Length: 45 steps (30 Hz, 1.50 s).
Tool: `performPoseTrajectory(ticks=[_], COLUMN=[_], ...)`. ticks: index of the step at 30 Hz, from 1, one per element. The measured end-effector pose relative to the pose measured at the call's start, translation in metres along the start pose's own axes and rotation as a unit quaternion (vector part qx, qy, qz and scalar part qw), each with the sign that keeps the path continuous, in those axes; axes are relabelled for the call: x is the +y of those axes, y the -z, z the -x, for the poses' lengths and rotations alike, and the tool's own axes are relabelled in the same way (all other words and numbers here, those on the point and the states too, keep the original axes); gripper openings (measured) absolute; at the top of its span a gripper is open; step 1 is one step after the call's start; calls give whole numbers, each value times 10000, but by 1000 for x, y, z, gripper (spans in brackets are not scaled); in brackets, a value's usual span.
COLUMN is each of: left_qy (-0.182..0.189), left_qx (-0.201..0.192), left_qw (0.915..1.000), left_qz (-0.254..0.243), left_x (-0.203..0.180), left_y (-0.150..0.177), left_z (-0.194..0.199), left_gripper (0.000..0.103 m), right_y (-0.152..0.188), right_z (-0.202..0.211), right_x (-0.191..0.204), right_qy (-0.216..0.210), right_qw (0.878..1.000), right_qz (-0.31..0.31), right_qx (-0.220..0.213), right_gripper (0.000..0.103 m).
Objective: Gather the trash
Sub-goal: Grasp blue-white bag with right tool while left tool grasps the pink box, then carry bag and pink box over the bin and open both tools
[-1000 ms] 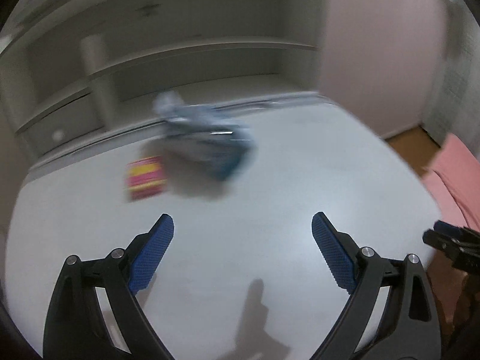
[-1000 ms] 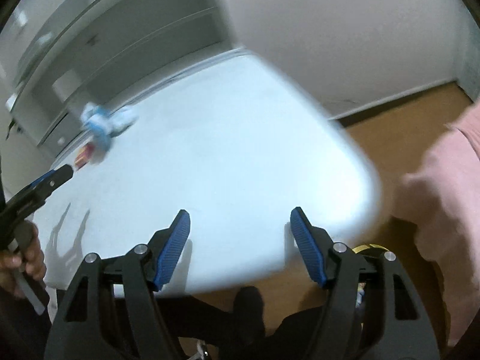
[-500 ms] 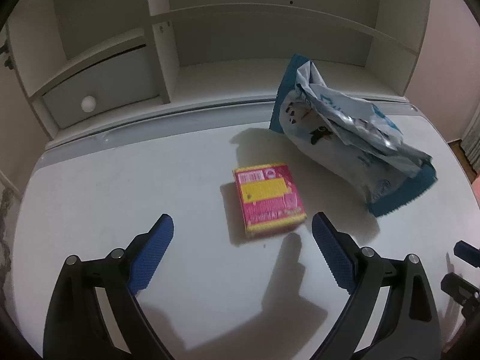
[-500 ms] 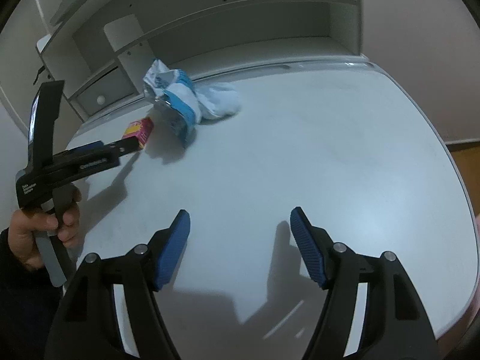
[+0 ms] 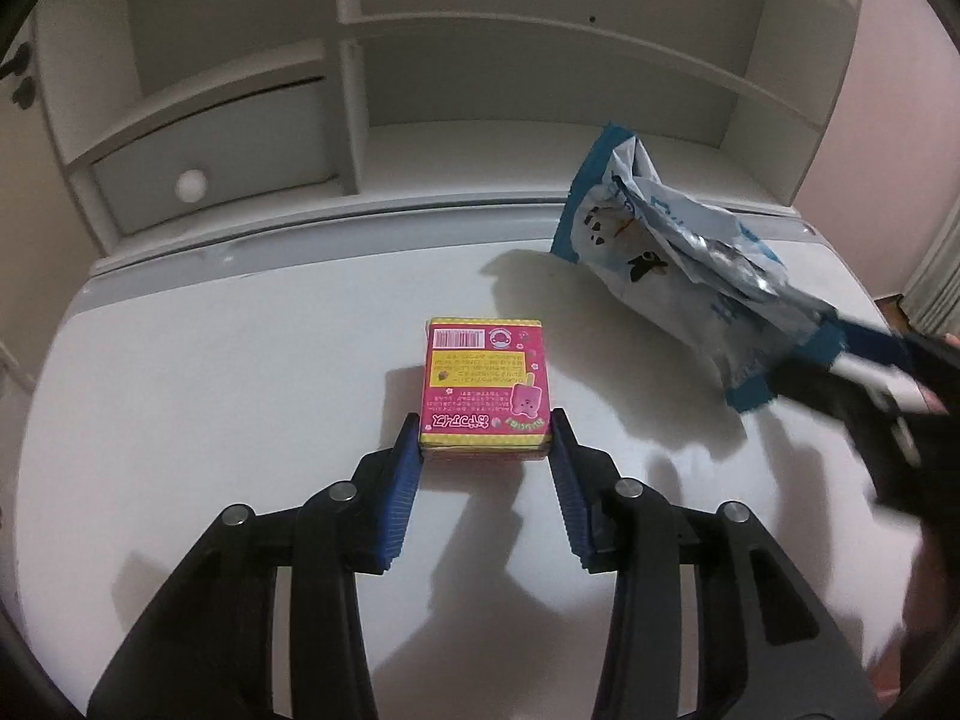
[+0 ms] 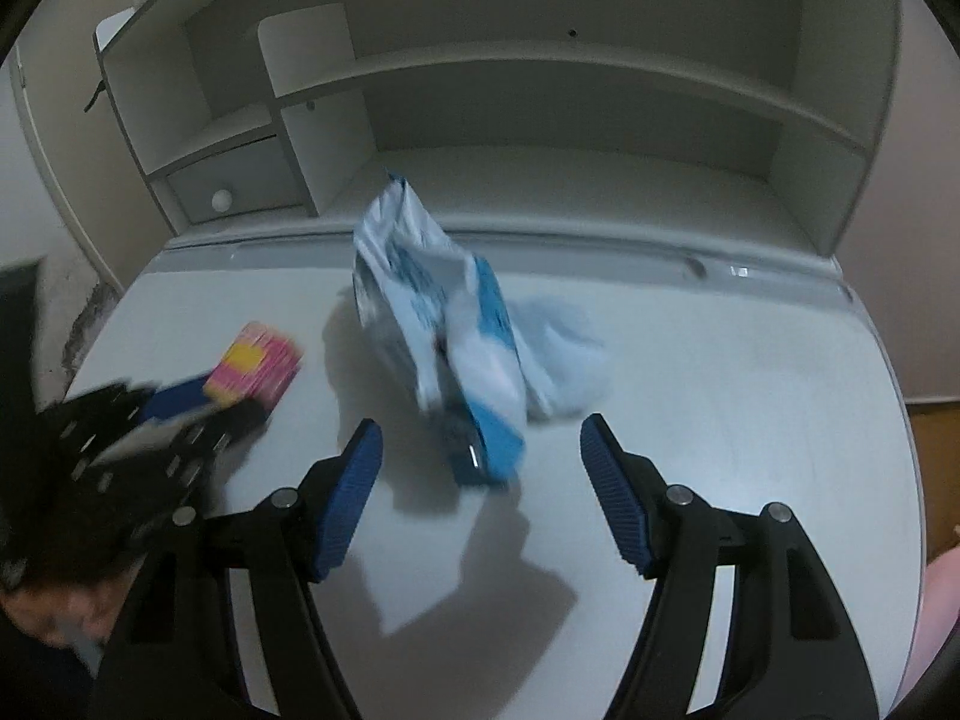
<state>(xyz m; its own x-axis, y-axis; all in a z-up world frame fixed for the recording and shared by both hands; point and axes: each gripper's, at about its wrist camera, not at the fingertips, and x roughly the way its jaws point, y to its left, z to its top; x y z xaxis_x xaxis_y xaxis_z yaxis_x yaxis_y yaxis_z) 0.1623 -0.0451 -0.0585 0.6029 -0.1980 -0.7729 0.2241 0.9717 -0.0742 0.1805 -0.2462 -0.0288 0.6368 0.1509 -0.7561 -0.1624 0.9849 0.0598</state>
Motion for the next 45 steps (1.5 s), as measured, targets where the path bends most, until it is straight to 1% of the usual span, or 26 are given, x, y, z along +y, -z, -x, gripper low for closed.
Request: performPoseTrajectory(ticks=[2,3,4,5,6,9,13,16,20,22,25,27,28,31,32,34,36,37,38,41,43,45], left_qy=[37,46,42,49,59,36,103,232,542,775,1106,1428,1609,2012,2215,2421,2666,2736,2853,3019,3084,3099], left_qx=[-12,-26,-39,-49,-49,-88,-159,-249,-379,-418,-424,-401,-399,-379,-350,-304,-233,-212,-171,-74,25,144], left_qw=[10000,10000,9999,9999,9998,9998,9997,9994,9975,9951,9899,9827,9778,9640,9557,9458,9323,9280,9204,9075,8996,8951], left_qz=[32,57,100,144,164,169,177,66,-233,-455,-783,-1107,-1285,-1698,-1907,-2142,-2434,-2521,-2669,-2919,-3092,-3203], left_x=[5,7,10,13,13,16,13,-2,-38,-67,-106,-147,-168,-218,-242,-273,-309,-320,-339,-372,-394,-408], left_y=[7,11,15,19,22,31,36,38,40,42,48,55,59,73,81,92,107,111,120,136,149,158], left_z=[12,18,24,29,32,43,58,67,81,86,90,92,94,100,103,107,111,112,114,115,113,109], left_gripper=[41,41,41,41,41,41,41,41,41,41,41,41,41,41,41,41,41,41,41,41,41,41], right_y=[-8,-10,-12,-14,-15,-8,5,24,63,85,126,150,164,215,233,259,294,313,325,368,390,410], right_z=[-6,-7,-10,-13,-15,3,37,67,107,128,161,178,188,222,232,247,263,269,272,277,273,267], right_x=[4,5,6,6,8,10,7,-6,-39,-59,-102,-126,-137,-178,-190,-207,-228,-238,-244,-265,-276,-285], right_qy=[77,90,108,140,119,98,24,18,244,460,939,1164,1277,1719,1876,2099,2349,2463,2517,2634,2627,2552], right_qw=[9999,9999,9999,9998,9999,9999,9993,9981,9945,9915,9820,9751,9713,9529,9461,9354,9206,9127,9082,8917,8847,8792], right_qz=[67,82,91,77,21,-44,-204,-408,-794,-1004,-1465,-1740,-1868,-2395,-2547,-2773,-3075,-3232,-3326,-3680,-3849,-4013], right_qx=[1,20,54,118,125,-56,-298,-464,-631,-694,-741,-730,-735,-717,-697,-642,-518,-424,-360,-72,114,272], right_gripper=[62,54,29,22,20,14,13,13,13,13,13,13,13,13,13,13,13,13,13,13,13,13])
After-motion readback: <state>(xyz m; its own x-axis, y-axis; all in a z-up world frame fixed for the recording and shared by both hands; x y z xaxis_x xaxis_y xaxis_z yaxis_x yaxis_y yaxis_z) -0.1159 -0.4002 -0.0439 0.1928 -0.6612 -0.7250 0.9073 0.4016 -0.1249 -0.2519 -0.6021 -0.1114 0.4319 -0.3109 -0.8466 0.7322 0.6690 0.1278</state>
